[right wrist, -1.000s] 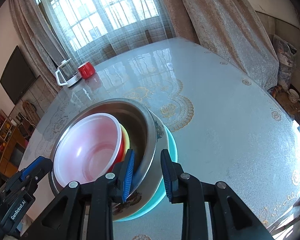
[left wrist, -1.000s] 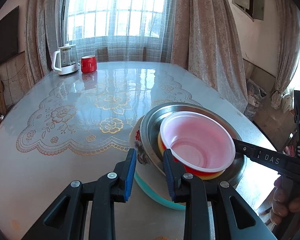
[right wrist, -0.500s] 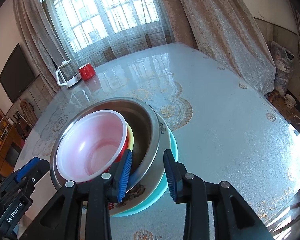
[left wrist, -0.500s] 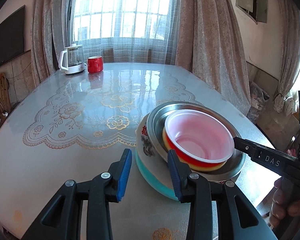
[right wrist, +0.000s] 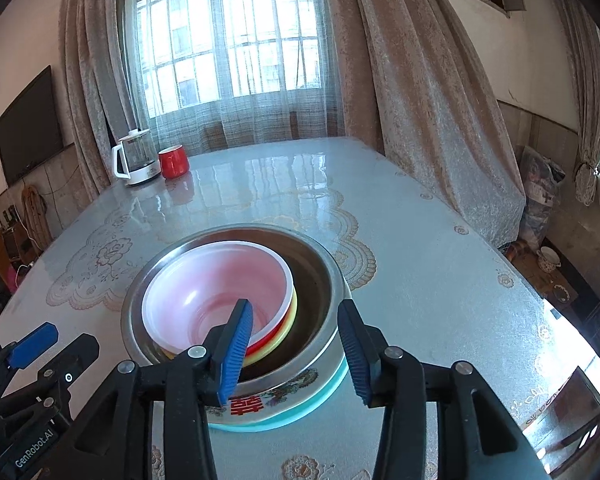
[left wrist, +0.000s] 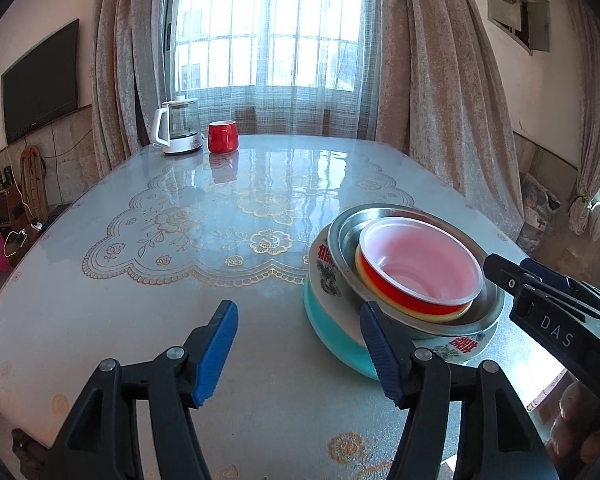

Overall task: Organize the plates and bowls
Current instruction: 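Open the right gripper and pull it back from the steel bowl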

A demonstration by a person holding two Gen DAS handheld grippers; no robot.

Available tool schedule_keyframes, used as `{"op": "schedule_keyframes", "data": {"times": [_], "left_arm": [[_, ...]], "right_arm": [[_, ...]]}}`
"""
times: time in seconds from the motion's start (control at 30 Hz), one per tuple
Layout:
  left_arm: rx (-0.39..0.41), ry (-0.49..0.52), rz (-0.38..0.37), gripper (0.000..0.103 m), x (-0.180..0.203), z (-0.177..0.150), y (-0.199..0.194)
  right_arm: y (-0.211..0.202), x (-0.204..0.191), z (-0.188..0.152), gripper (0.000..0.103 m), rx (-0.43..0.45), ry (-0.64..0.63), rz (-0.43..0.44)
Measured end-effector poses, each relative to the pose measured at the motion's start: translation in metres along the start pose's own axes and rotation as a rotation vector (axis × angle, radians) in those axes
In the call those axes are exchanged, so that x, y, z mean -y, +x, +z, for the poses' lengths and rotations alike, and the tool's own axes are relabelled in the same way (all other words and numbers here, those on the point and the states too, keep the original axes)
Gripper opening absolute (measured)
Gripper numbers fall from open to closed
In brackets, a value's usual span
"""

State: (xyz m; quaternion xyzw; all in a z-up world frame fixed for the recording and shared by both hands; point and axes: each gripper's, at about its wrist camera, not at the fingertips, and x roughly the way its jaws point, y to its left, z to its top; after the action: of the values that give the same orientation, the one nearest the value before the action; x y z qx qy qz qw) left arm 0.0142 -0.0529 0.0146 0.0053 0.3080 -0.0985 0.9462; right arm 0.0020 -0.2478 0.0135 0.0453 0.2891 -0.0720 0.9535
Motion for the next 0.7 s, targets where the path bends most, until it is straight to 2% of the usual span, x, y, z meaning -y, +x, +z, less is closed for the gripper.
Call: {"op": "schedule_keyframes", "data": {"times": [0.1, 0.37, 0.7], "left_arm": [[0.006, 0.005, 0.002, 0.068, 0.000, -0.004, -0.003], [0.034, -0.002, 0.007, 0.084, -0.002, -0.009, -0.011], [0.032, 0.001, 0.026, 0.089, 0.000, -0.010, -0.010]], "right_arm": [[-0.004, -0.006, -0.002, 0.049, 0.001, 0.000, 0.008], [-0.005, -0.024, -0.013, 0.049, -0.015, -0.033, 0.001], [-0.005, -0.019, -0.016, 0.053, -0.026, -0.006, -0.010]]}}
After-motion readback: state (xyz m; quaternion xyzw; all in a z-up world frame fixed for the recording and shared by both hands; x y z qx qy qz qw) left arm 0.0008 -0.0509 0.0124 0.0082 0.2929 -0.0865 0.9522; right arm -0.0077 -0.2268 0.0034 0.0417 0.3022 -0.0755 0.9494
